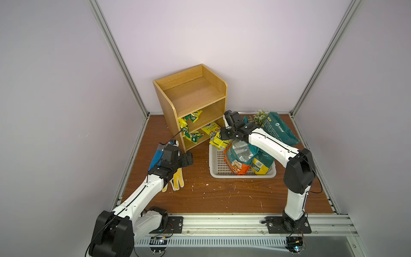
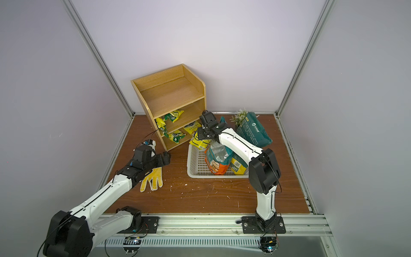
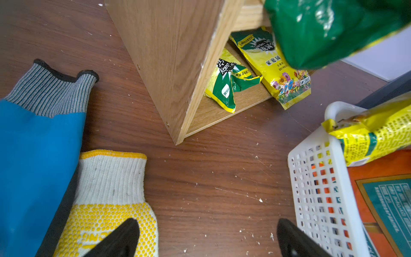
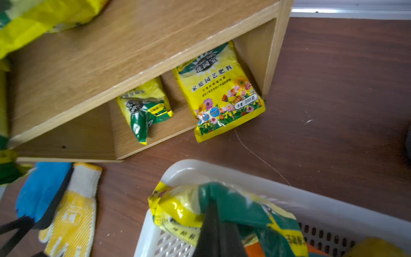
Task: Take down the fertilizer bag from the shelf
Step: Place the fertilizer bag in the storage box.
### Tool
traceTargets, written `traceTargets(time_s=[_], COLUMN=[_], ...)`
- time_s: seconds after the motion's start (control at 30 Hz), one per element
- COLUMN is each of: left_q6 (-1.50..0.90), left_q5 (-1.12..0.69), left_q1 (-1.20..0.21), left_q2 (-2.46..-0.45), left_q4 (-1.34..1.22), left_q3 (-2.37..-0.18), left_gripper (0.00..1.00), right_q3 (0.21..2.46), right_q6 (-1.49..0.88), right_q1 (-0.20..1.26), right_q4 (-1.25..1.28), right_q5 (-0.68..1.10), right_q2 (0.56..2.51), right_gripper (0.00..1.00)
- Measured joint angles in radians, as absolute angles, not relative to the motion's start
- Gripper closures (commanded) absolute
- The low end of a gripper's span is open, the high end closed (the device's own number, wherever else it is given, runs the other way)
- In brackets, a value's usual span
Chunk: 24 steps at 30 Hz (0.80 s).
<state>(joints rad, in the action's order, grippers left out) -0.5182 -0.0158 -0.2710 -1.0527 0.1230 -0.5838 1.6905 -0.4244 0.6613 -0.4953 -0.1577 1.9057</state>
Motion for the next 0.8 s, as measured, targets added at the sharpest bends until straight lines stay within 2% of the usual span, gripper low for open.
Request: traceTargets(time_s=[0.6, 0.8], left_q6=[-0.515, -0.515], left_q5=[-0.013, -0.013], left_q1=[-0.270, -0.270], left_q2=[-1.044, -1.044], left_q4=[0.123, 0.123], left_q3=[-0.584, -0.584], left_gripper=[0.00, 0.00], right_q3=[1.666, 1.649], right_q6=[-0.423, -0.414], right_q1=[0.706, 0.706], right_q4=[-0.556, -0.559], right_q5=[-0.414, -0.435], right_q2=[1.855, 1.835], right_gripper=[1.00, 1.00])
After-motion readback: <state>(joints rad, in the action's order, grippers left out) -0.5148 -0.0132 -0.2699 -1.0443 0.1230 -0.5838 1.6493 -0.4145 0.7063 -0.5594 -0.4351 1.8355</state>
